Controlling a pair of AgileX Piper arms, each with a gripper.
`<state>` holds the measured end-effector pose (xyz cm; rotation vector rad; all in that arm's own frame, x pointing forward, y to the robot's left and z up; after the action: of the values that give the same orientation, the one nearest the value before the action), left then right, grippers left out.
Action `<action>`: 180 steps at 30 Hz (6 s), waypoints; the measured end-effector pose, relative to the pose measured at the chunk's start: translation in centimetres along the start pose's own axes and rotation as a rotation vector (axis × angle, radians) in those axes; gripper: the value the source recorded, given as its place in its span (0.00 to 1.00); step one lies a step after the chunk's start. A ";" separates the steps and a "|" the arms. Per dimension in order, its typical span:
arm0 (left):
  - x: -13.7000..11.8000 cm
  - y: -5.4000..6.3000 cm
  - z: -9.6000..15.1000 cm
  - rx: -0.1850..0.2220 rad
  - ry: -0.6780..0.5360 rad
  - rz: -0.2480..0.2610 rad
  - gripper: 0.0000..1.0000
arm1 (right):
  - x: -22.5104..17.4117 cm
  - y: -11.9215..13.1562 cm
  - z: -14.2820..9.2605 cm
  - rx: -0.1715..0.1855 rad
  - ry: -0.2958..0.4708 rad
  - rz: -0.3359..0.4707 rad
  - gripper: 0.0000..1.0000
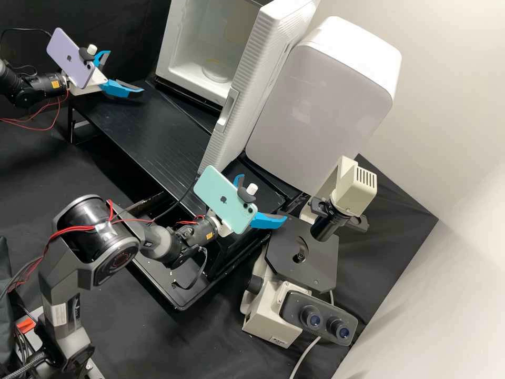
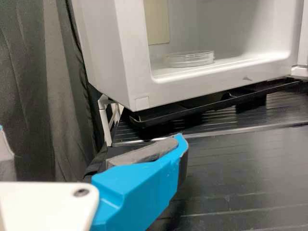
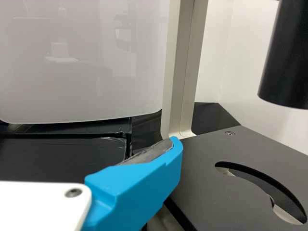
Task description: Take the petri dish out of the incubator
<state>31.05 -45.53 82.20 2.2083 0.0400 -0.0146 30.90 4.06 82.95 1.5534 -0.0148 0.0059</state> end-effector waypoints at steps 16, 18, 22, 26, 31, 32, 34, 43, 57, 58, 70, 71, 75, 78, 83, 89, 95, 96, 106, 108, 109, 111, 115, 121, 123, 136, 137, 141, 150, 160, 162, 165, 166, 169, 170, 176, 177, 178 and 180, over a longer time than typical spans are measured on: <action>0.0 0.0 0.0 0.000 0.000 0.000 1.00 | 0.0 0.0 0.0 0.000 0.000 0.000 1.00; 0.0 0.0 0.0 0.000 0.000 0.000 1.00 | 0.0 0.0 0.0 0.000 0.000 0.000 1.00; 0.0 0.0 0.0 0.000 -0.001 0.000 1.00 | 0.0 0.0 0.0 0.000 0.000 0.000 1.00; 0.0 0.0 0.1 -0.014 -0.016 -0.003 1.00 | 0.0 0.0 0.0 0.000 0.000 0.000 1.00; 0.0 -0.1 0.7 -0.062 -0.077 -0.016 1.00 | 0.0 0.0 0.0 0.000 0.000 0.000 1.00; 0.0 -0.1 0.8 -0.065 -0.087 -0.019 1.00 | 0.0 0.0 0.0 0.000 0.000 0.000 1.00; -0.3 -0.2 1.0 -0.073 -0.107 -0.027 1.00 | 0.0 0.0 0.0 0.000 0.000 0.000 1.00; -1.3 -0.3 3.6 -0.011 -0.277 -0.047 1.00 | 0.0 0.0 0.0 0.000 0.000 0.000 1.00; -0.3 1.0 7.7 0.019 -0.535 -0.048 1.00 | 0.0 0.0 0.0 0.000 0.000 0.000 1.00; 0.0 1.1 7.9 0.013 -0.547 -0.048 1.00 | 0.0 0.0 0.0 0.000 0.000 0.000 1.00; 3.2 2.1 9.7 0.006 -0.594 -0.061 1.00 | 0.0 0.0 0.0 0.000 0.000 0.000 1.00; 3.6 2.3 9.8 0.005 -0.588 -0.056 1.00 | 0.0 0.0 0.0 0.000 0.000 0.000 1.00; 6.0 2.7 9.6 0.003 -0.502 -0.053 1.00 | 0.0 0.0 0.0 0.000 0.000 0.000 1.00; 7.7 2.7 9.3 -0.012 -0.425 -0.066 1.00 | 0.0 0.0 0.0 0.000 0.000 0.000 1.00; 10.0 3.0 9.0 -0.019 -0.349 -0.082 1.00 | 0.0 0.0 0.0 0.000 0.000 0.000 1.00; 12.2 4.3 9.4 -0.031 -0.328 -0.048 1.00 | 0.0 0.0 0.0 0.000 0.000 0.000 1.00; 13.6 5.7 9.9 -0.035 -0.333 -0.004 1.00 | 0.0 0.0 0.0 0.000 0.000 0.000 1.00; 13.8 6.0 10.0 -0.034 -0.332 0.000 1.00 | 0.0 0.0 0.0 0.000 0.000 0.000 1.00; 15.6 6.2 10.7 -0.078 -0.323 0.007 1.00 | 0.0 0.0 0.0 0.000 0.000 0.000 1.00; 16.0 6.0 10.6 -0.086 -0.306 -0.013 1.00 | 0.0 0.0 0.0 0.000 0.000 0.000 1.00; 16.1 5.9 10.6 -0.089 -0.299 -0.023 1.00 | 0.0 0.0 0.0 0.000 0.000 0.000 1.00; 16.4 5.7 10.5 -0.096 -0.287 -0.036 1.00 | 0.0 0.0 0.0 0.000 0.000 0.000 1.00; 16.9 5.6 10.4 -0.136 -0.269 -0.034 1.00 | 0.0 0.0 0.0 0.000 0.000 0.000 1.00; 17.4 5.7 10.0 -0.204 -0.223 -0.052 1.00 | 0.0 0.0 0.0 0.000 0.000 0.000 1.00; 17.6 5.6 9.9 -0.216 -0.213 -0.055 1.00 | 0.0 0.0 0.0 0.000 0.000 0.000 1.00; 18.2 6.2 9.8 -0.211 -0.178 -0.047 1.00 | 0.0 0.0 0.0 0.000 0.000 0.000 1.00; 18.3 6.1 9.7 -0.195 -0.171 -0.050 1.00 | 0.0 0.0 0.0 0.000 0.000 0.000 1.00; 18.7 6.0 9.5 -0.156 -0.140 -0.046 1.00 | 0.0 0.0 0.0 0.000 0.000 0.000 1.00; 19.8 4.8 9.3 -0.088 -0.068 -0.050 1.00 | 0.0 0.0 0.0 0.000 0.000 0.000 1.00; 20.2 4.9 9.7 -0.095 -0.049 -0.044 1.00 | 0.0 0.0 0.0 0.000 0.000 0.000 1.00; 20.3 5.0 9.7 -0.094 -0.050 -0.041 1.00 | 0.0 0.0 0.0 0.000 0.000 0.000 1.00; 20.3 5.1 9.8 -0.092 -0.044 -0.041 1.00 | 0.0 0.0 0.0 0.000 0.000 0.000 1.00; 20.3 5.0 9.7 -0.092 -0.041 -0.044 1.00 | 0.0 0.0 0.0 0.000 0.000 0.000 1.00; 20.5 5.0 10.0 -0.092 -0.045 -0.040 1.00 | 0.0 0.0 0.0 0.000 0.000 0.000 1.00; 20.6 4.9 10.1 -0.087 -0.046 -0.039 1.00 | 0.0 0.0 0.0 0.000 0.000 0.000 1.00; 21.3 4.4 10.4 -0.117 -0.079 -0.030 1.00 | 0.0 0.0 0.0 0.000 0.000 0.000 1.00; 21.6 4.2 10.5 -0.117 -0.083 -0.028 1.00 | 0.0 0.0 0.0 0.000 0.000 0.000 1.00; 21.6 4.2 10.5 -0.117 -0.083 -0.027 1.00 | 0.0 0.0 0.0 0.000 0.000 0.000 1.00; 21.9 4.1 10.5 -0.120 -0.085 -0.021 1.00 | 0.0 0.0 0.0 0.000 0.000 0.000 1.00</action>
<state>53.11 -55.95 78.68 2.0854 0.0166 -0.1154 30.90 4.06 82.95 1.5534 -0.0148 0.0059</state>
